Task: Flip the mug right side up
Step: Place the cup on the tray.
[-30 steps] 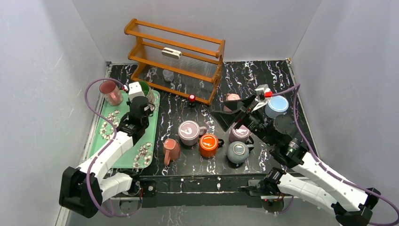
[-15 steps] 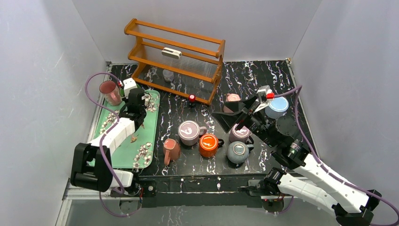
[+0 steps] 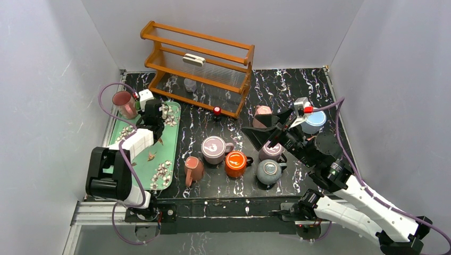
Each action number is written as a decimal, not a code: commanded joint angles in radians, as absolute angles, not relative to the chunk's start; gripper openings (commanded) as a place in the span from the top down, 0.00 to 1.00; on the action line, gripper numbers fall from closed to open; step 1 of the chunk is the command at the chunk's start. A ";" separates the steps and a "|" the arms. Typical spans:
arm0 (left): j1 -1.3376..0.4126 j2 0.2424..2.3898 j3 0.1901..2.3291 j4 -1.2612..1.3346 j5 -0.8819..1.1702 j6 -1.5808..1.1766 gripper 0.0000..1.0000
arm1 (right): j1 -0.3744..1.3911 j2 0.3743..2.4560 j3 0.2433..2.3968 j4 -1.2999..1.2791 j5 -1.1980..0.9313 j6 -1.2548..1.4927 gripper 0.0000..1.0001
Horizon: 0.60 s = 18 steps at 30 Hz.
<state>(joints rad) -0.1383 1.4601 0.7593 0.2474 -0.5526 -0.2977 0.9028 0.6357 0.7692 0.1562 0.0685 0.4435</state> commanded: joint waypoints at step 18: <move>-0.119 1.597 0.906 0.391 -0.656 -0.236 0.98 | 0.900 0.621 0.770 0.156 0.059 0.408 0.01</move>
<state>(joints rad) -0.1291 1.6051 0.8490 0.3042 -0.5884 -0.2390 0.9028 0.6353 0.7692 0.1490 0.0643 0.4377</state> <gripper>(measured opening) 0.185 0.985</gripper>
